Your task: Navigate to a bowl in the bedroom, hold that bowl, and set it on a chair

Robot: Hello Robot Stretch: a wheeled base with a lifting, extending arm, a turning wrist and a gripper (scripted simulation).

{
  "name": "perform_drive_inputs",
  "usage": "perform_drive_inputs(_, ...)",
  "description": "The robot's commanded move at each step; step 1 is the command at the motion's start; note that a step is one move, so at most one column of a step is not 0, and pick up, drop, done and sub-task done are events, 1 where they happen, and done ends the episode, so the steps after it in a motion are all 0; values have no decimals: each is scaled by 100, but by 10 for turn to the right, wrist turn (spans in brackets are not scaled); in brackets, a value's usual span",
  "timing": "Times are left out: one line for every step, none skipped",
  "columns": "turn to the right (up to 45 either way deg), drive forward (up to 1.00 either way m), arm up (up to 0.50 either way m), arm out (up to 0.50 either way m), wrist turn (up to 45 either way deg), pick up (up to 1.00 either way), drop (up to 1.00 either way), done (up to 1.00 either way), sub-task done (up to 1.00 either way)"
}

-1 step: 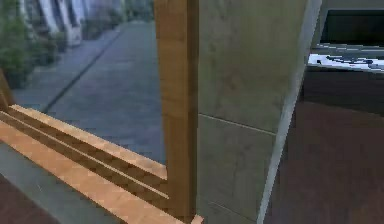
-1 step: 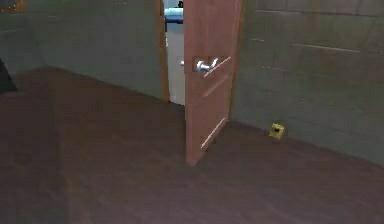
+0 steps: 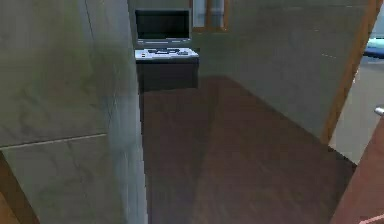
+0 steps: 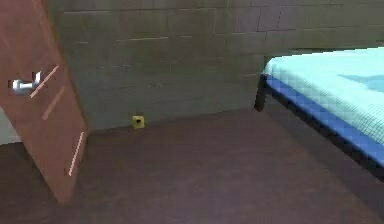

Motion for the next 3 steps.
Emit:
perform_drive_inputs(450,0,0,0,0,0,0,0,0)
perform_drive_inputs(450,0,0,0,0,0,0,0,0)
perform_drive_inputs(270,0,0,0,0,0,0,0,0)
